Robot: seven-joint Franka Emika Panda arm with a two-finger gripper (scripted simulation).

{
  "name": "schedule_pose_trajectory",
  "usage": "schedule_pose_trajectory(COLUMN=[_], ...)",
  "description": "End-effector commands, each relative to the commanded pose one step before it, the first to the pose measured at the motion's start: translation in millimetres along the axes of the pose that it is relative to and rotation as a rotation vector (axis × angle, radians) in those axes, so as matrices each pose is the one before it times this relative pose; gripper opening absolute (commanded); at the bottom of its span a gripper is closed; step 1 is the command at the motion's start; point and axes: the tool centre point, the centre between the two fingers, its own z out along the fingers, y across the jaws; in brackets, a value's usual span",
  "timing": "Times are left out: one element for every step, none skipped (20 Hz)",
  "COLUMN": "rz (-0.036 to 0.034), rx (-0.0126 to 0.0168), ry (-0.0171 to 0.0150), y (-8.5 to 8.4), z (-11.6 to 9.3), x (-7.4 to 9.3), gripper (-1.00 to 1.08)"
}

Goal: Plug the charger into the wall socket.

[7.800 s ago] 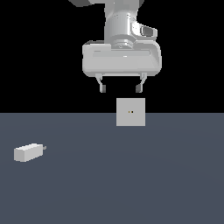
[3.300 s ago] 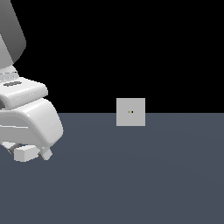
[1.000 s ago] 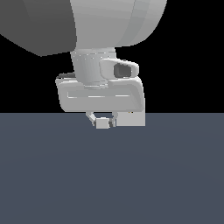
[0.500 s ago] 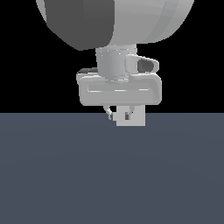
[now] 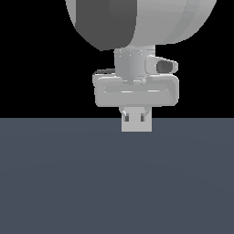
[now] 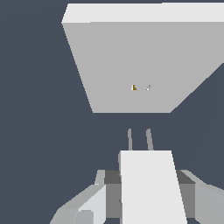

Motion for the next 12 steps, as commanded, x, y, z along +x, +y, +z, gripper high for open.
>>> schedule_pose_trajectory(rz=[-0.00392,-0.00081,-0.00057,-0.00056,-0.00054,0.00000,0.00000,0.00000,0.00000,0.00000,0.00026,0.00000], rx=[0.00235,0.00044,0.00029,0.00027,0.00022,0.00000,0.00000,0.00000,0.00000,0.00000,-0.00032,0.00000], ry=[-0.00075,-0.00032,-0.00026,-0.00030,-0.00037,0.00000,0.00000,0.00000,0.00000,0.00000,-0.00055,0.00000], y=[3.06,0.97,0.86,0.58,0.31,0.40,0.12,0.00,0.00,0.00,0.04,-0.01], z=[-0.09,0.05,0.04,0.08,0.14,-0.05,-0.02,0.00,0.00,0.00,0.31,0.08], x=[2.93,0.76,0.63,0.46,0.29,0.23,0.07,0.00,0.00,0.00,-0.28,0.18], gripper=[-1.00,-1.00,-1.00,-1.00,-1.00,-1.00,-1.00,-1.00,-1.00,-1.00,-1.00,-1.00])
